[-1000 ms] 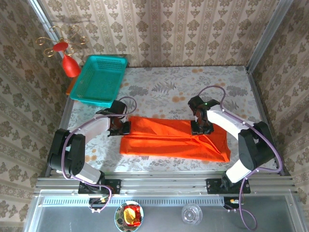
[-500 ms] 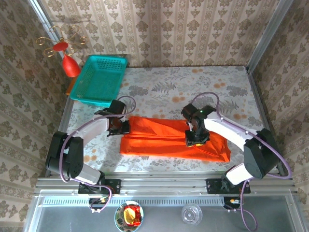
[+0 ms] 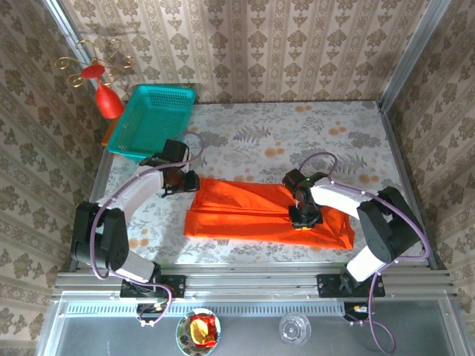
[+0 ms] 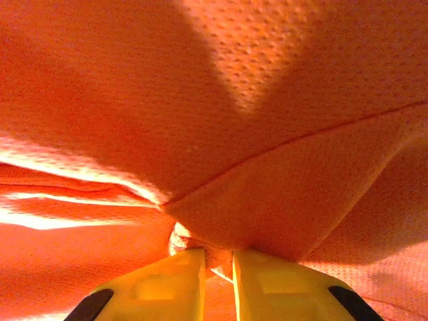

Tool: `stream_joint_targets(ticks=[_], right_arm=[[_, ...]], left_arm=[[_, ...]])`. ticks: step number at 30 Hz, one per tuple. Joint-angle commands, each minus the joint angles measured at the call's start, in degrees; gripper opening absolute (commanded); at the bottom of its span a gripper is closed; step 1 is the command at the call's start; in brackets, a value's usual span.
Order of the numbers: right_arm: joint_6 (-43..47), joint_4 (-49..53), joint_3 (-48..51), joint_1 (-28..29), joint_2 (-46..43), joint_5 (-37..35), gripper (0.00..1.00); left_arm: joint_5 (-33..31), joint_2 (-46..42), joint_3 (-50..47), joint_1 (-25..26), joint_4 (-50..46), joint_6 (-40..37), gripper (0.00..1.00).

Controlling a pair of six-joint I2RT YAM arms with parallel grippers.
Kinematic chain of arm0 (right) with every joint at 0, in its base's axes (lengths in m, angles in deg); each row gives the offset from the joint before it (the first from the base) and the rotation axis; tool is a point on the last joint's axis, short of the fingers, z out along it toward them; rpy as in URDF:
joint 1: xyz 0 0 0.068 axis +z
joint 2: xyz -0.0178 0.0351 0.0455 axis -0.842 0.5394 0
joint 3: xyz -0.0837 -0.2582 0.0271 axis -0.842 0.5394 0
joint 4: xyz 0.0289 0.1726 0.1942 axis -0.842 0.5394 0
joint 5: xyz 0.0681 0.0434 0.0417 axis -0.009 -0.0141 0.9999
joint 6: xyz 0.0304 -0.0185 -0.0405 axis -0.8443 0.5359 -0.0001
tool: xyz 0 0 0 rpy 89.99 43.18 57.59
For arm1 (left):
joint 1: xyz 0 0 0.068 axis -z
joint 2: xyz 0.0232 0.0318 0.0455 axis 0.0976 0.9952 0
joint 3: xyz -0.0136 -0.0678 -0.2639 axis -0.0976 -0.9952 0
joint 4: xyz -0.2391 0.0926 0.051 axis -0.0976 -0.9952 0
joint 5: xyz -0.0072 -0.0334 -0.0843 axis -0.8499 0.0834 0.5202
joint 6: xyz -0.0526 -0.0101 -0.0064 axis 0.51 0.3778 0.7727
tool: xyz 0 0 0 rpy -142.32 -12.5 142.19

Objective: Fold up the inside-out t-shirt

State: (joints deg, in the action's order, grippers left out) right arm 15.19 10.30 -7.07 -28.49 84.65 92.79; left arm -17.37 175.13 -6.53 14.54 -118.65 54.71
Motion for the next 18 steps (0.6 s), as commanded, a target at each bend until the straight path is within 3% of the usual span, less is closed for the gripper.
stream_joint_targets(ticks=[1,7,12,18], right_arm=[[-1.15,-0.90,-1.51,-0.45,-3.07,0.80,0.20],[-1.29,0.91,-5.88,-7.18,-6.69,-2.00,0.37],[-1.70,-1.50,-7.46,-12.98,-4.80,-4.69,0.40],[-1.33,-4.45,-11.50,-15.15,1.91,-0.84,0.41]], left_arm=[[-1.79,5.04,5.43,1.38,-2.44,-3.19,0.29],[-7.51,15.87,16.32,5.10,-7.25,-6.41,0.31],[-12.08,23.16,23.32,7.42,-11.81,-8.23,0.32],[-13.55,29.14,28.41,8.27,-15.30,-9.13,0.33]])
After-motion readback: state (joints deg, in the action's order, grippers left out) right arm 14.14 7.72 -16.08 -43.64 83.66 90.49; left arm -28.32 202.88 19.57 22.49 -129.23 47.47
